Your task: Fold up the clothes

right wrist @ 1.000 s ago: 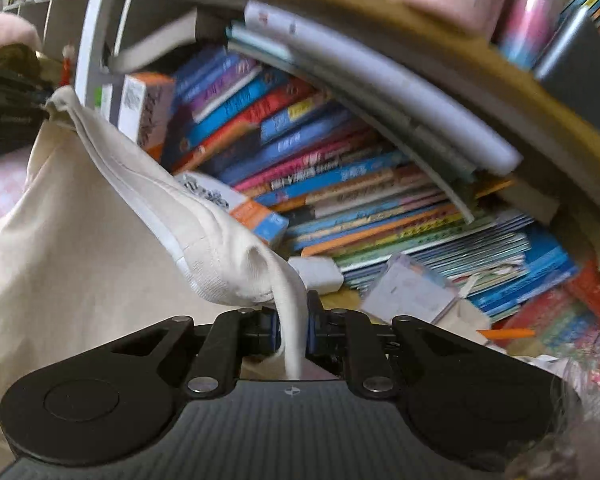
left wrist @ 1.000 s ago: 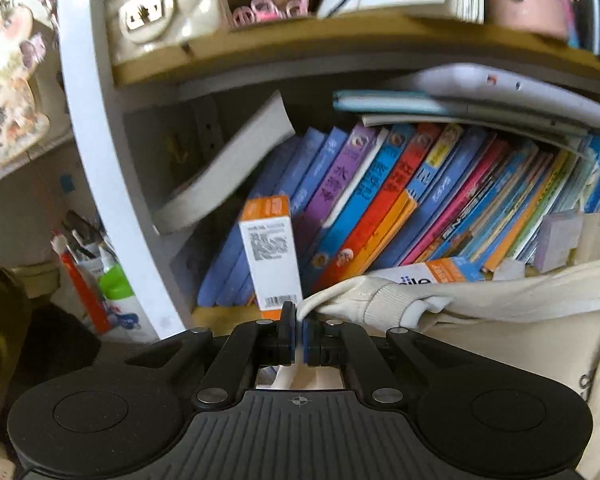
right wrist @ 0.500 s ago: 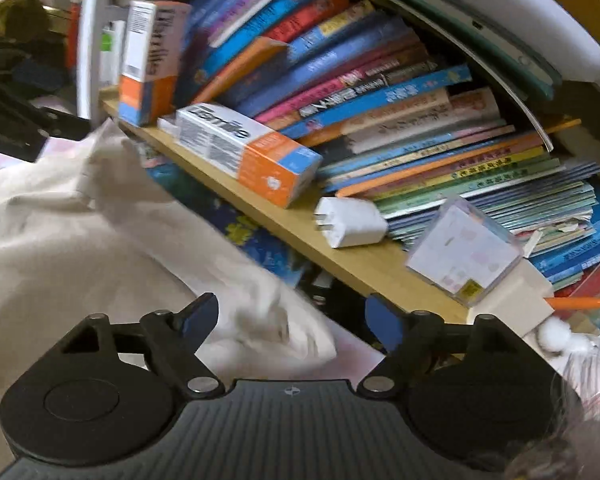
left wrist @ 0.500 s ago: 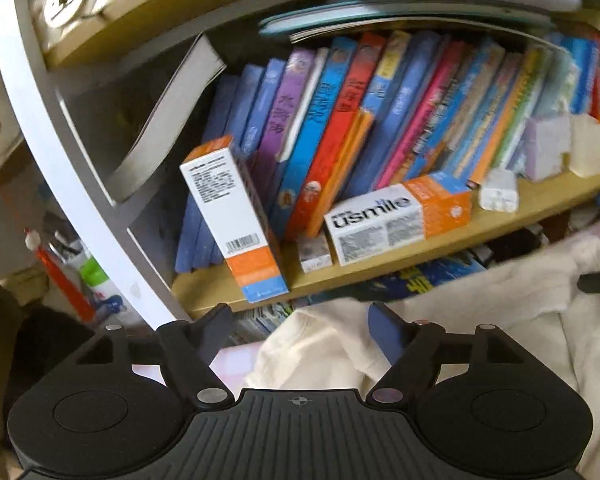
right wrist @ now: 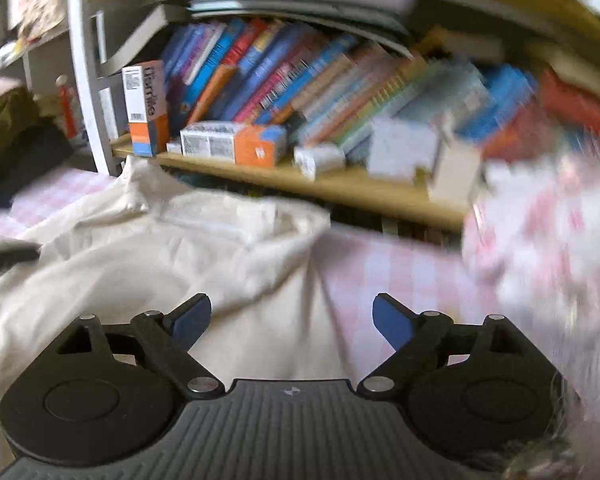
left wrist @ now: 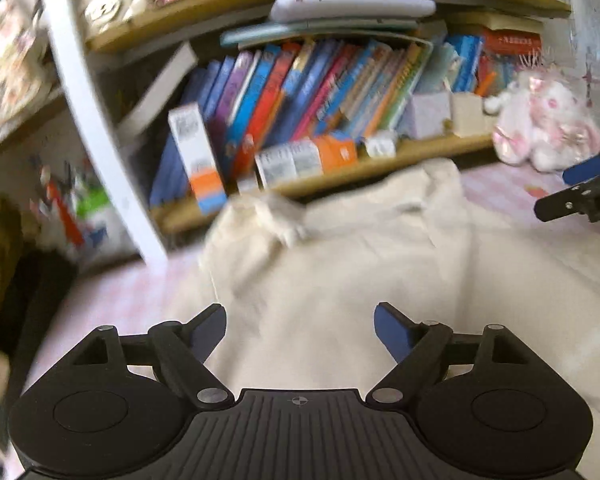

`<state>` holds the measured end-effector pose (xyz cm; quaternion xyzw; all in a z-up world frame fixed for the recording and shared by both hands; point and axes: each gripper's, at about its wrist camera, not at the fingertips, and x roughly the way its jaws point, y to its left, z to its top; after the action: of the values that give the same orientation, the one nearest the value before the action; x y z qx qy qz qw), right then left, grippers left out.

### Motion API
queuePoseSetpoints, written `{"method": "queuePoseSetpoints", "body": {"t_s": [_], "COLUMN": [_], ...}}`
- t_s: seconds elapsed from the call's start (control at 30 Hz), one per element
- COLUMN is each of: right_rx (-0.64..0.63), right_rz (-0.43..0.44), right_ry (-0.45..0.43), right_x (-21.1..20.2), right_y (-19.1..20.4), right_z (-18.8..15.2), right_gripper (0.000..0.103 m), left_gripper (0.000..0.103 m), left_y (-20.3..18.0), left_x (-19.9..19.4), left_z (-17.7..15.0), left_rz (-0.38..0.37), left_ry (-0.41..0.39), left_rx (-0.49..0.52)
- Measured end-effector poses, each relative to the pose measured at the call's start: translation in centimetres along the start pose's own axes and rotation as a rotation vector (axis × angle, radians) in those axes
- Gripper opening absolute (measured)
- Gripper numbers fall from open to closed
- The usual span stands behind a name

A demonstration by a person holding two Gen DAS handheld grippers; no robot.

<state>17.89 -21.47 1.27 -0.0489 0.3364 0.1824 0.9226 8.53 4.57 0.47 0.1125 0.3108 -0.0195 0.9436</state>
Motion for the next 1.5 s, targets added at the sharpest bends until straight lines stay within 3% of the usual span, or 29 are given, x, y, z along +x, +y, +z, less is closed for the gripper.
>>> {"method": "queuePoseSetpoints", "body": {"t_s": [0.13,0.3,0.5,0.6,0.73,0.9,1.1,1.2,1.27,1.4,1.5], "right_rx": [0.052,-0.012,-0.409,-0.514,-0.53,-0.452,-0.382,-0.367,-0.336,-0.226,-0.151], "right_rz": [0.016,0.029,0.076,0.09,0.108,0.105,0.133,0.146,0.127,-0.026,-0.199], "right_ry": [0.028,0.043,0.03,0.025,0.068,0.073,0.104,0.092,0.055,-0.031,-0.026], "right_x": [-2.8,-5.9,-7.0,-5.7,-2.9,-1.4,0.1,-0.1,-0.8,-1.8,-1.9], "right_y": [1.6,5.3,12.3,14.7,16.2,16.3,16.1,15.1,13.6,6.2,-0.8], "right_z": [-3.2,-6.2,-8.6,-8.4,-7.9,-7.0,-6.5,-5.9,-5.1,-2.4,-0.7], "right_gripper": [0.085,0.079,0.064,0.053,0.043,0.043,0.041,0.007,0.007,0.007,0.007], "left_gripper": [0.084,0.084,0.084,0.084,0.084,0.084,0.085,0.085,0.085,0.085,0.085], "left_y": [-0.9,-1.4,-2.2,-2.2,-1.8,-0.9,-0.4,-0.1,0.0,0.3,0.1], "left_x": [-2.8,-5.0,-6.3,-6.5,-6.5,-7.0,-6.8,-6.7,-6.8,-6.9,-7.0], "left_z": [-3.3,-6.5,-8.7,-9.3,-10.5,-11.5,-11.6,-11.5,-11.5,-11.7,-11.6], "left_rz": [-0.008,-0.016,-0.033,-0.023,0.006,0.012,0.051,0.077,0.092,0.107,0.114], "left_ry": [0.041,0.093,0.132,0.15,0.199,0.213,0.225,0.234,0.239,0.242,0.244], "left_rx": [-0.068,-0.121,-0.125,-0.138,-0.167,-0.235,-0.272,-0.287,-0.291,-0.312,-0.315]}}
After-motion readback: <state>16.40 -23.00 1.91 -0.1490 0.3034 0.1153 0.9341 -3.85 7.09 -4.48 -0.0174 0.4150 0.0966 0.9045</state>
